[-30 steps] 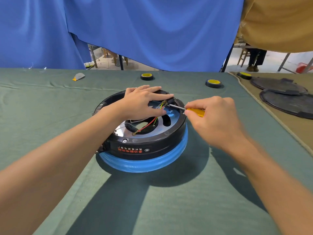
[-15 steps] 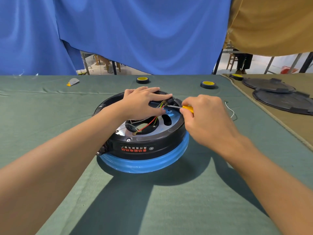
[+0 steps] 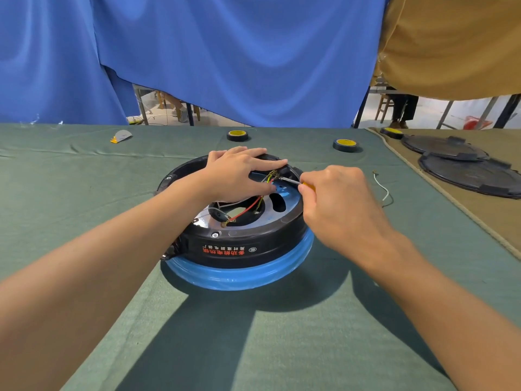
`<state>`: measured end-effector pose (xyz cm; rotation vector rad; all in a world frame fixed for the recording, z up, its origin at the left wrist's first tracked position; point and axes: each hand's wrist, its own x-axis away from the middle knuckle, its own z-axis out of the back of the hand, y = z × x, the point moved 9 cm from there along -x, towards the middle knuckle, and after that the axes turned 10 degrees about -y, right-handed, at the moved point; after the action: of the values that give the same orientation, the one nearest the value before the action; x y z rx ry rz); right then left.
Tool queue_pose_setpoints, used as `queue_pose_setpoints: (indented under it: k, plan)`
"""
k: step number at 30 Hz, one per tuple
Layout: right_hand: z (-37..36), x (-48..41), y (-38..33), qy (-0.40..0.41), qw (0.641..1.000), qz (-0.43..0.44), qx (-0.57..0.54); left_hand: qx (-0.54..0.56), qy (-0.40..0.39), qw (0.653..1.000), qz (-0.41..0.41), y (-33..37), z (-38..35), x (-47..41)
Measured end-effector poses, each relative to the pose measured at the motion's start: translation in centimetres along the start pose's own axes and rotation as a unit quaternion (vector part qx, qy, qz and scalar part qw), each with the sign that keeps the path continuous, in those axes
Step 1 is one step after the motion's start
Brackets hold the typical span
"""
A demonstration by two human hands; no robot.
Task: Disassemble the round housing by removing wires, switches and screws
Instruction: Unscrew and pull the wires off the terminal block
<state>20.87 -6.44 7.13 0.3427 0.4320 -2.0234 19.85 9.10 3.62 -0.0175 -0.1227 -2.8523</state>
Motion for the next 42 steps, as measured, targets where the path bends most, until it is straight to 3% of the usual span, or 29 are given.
queue_pose_setpoints:
  k: [16, 23, 35, 42]
  plan:
    - [0.8, -2.3, 3.6, -0.052, 0.992, -0.009, -0.116, 0.008, -0.003, 1.000, -0.005, 0.0, 0.0, -0.2]
    - [0.3, -0.3, 1.0, 0.001, 0.998, 0.046, -0.032, 0.010, 0.002, 1.000, -0.006, -0.1, 0.0, -0.1]
    - [1.0, -2.2, 3.3, -0.040, 0.990, 0.078, -0.106, 0.005, -0.004, 1.000, -0.006, 0.0, 0.1, -0.1]
    - [0.3, -0.6, 1.9, -0.004, 0.996, 0.085, -0.039, 0.004, -0.003, 1.000, -0.007, -0.2, -0.1, -0.3]
